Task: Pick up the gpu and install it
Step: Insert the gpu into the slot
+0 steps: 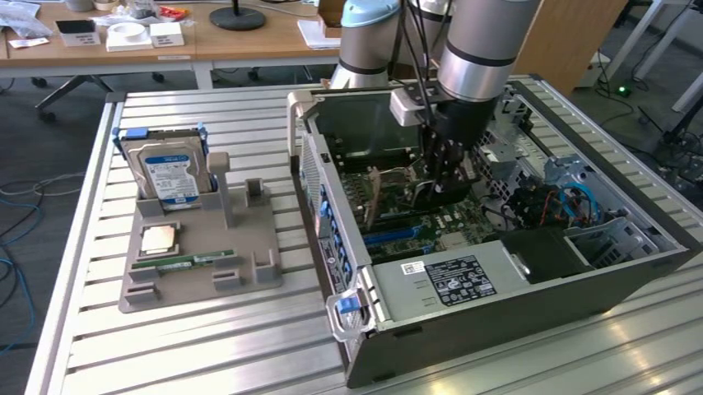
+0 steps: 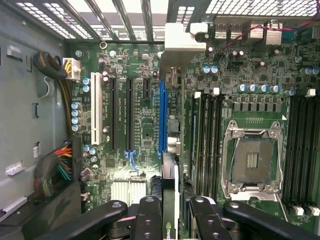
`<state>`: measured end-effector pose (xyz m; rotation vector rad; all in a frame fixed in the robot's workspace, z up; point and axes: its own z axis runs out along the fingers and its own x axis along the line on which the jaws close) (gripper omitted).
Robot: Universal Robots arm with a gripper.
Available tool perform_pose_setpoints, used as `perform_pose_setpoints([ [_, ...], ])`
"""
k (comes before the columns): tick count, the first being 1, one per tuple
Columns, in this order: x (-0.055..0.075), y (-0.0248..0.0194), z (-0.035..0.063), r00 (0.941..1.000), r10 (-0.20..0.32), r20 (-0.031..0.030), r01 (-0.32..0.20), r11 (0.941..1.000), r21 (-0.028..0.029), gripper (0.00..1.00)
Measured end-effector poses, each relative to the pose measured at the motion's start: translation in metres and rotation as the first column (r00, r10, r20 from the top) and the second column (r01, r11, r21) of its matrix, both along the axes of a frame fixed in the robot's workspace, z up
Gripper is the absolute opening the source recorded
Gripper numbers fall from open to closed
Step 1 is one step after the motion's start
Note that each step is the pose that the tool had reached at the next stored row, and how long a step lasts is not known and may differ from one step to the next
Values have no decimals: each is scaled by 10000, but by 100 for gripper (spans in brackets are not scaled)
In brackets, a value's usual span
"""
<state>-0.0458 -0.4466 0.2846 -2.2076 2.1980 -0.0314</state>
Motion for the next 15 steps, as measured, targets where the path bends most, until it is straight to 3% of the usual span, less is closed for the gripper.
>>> perform_pose_setpoints([
  [15, -107, 0, -2, 10000, 0, 18, 0, 10000, 1, 26],
])
